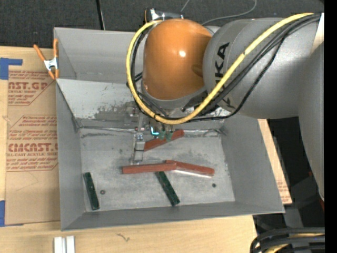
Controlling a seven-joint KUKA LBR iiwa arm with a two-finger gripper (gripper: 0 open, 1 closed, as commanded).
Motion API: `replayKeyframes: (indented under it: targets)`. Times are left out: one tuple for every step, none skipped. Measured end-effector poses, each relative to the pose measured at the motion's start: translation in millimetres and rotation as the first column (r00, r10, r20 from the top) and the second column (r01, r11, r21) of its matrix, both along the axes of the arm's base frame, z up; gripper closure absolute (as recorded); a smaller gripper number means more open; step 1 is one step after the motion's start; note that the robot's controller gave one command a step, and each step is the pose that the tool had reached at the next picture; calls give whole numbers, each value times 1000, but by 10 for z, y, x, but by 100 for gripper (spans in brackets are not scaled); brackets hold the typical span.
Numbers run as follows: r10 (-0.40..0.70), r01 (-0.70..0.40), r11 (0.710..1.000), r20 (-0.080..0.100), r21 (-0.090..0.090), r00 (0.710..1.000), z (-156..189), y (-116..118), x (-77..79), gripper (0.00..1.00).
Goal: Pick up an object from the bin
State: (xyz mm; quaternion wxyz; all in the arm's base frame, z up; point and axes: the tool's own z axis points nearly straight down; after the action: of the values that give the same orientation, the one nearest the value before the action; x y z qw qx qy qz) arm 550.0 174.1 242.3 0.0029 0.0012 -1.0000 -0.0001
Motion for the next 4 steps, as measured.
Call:
replayKeyframes:
  targets:
    - [13, -13, 1000, -2, -3, 1000, -985, -485, -109, 0]
    - [-54, 54, 999, 1, -2, 999, -1752, -1585, -101, 0]
    - [-48, 48, 999, 9, 1, 999, -1712, -1538, -78, 100]
    - [-21, 21, 1000, 15, 0, 1000, -862, -1535, -35, 100]
